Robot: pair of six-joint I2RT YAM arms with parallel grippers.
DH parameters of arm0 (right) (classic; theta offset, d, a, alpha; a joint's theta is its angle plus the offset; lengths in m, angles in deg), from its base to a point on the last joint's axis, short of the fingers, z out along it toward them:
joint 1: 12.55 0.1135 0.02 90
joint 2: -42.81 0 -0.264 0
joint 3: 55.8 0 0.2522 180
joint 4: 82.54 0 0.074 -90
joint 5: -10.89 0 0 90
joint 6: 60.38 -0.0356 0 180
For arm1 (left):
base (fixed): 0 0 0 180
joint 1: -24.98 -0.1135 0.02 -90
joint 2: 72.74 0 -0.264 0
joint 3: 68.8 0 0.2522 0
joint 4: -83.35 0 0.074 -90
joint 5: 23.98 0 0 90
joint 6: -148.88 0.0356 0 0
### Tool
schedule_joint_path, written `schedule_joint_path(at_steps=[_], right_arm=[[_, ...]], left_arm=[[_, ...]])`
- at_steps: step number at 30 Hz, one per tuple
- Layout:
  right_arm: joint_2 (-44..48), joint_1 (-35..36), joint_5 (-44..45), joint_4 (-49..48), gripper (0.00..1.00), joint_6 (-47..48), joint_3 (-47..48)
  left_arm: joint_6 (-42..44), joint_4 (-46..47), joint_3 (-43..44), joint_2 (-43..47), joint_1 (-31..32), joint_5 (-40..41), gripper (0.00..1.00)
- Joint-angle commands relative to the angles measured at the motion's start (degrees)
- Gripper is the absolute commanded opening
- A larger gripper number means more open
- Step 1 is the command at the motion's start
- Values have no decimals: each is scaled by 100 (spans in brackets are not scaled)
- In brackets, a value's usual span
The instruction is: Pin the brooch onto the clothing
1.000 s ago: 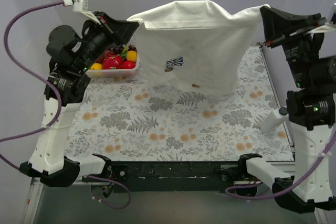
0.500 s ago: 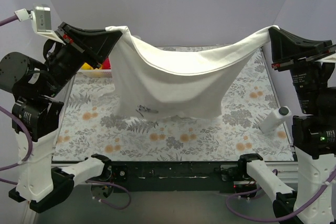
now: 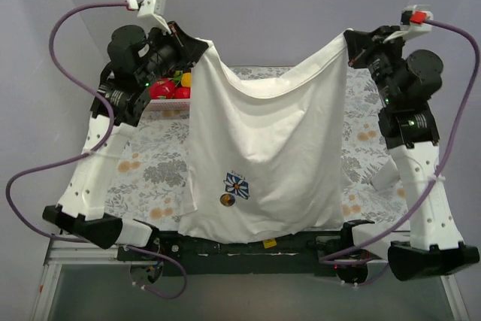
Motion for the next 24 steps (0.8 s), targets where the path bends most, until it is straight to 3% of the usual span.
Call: schedule_joint_path(at_steps=[1,5,10,12,16,24], right_arm=[[-641,-99,8,-501,1,76,315],[-1204,-187,-177,-457,1,-12,1000],[-1188,-214,-133,-430,1,32,1905],[-978,-223,-89,-439,1,41,2003],[-389,-214,-107,-623,1,-3,1802],[1052,-223,-194,-747,1,-372,652]], left_arm=[[36,256,174,-564,-471,-32,0],[26,204,938,-1092,-710,-235,0],[97,-7,2404,-1481,-754,-262,0],[62,36,2565,-1394,-754,-332,0],[-26,238,2224,-806,-754,-472,0],[-306,686,722,653,-754,-622,0]])
